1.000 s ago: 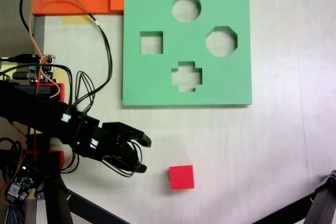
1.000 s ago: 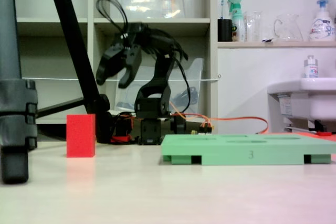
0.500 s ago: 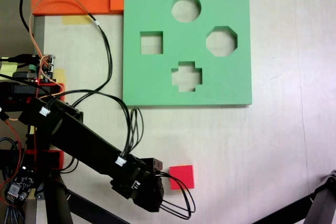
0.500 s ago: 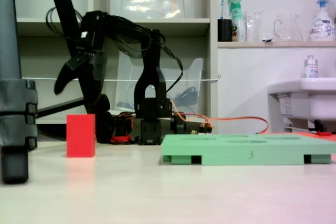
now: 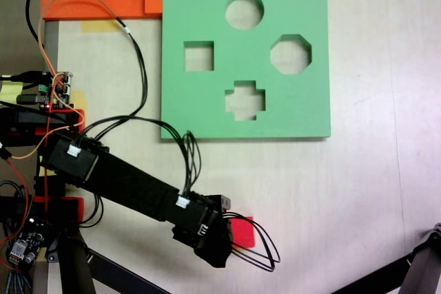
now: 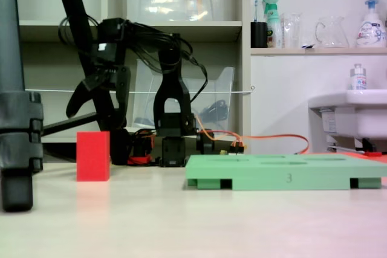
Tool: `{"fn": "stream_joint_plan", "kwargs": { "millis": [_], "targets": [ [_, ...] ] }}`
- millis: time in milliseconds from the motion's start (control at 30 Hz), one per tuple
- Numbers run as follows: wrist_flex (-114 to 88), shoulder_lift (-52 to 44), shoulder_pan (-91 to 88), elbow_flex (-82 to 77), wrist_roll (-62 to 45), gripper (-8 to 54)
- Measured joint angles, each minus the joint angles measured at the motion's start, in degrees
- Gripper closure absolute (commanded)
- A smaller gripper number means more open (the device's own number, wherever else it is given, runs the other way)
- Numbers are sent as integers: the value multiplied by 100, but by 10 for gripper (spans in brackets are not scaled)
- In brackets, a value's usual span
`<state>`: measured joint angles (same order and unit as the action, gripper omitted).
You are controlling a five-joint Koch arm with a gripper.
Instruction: Put the square block into the corresponding hole
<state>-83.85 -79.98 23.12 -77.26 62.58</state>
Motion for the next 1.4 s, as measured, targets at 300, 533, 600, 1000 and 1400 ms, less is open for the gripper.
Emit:
{"fn": "stream_joint_plan", "kwargs": {
  "millis": [300, 533, 600, 1000, 1400],
  "targets": [
    [316, 457, -114, 35, 114, -31],
    [650, 800, -220, 35, 62, -30],
    [668, 914, -237, 35, 62, -30],
    [483, 1213, -255, 167, 229, 223],
    [-1327, 870, -431, 396, 721, 318]
  ]
}}
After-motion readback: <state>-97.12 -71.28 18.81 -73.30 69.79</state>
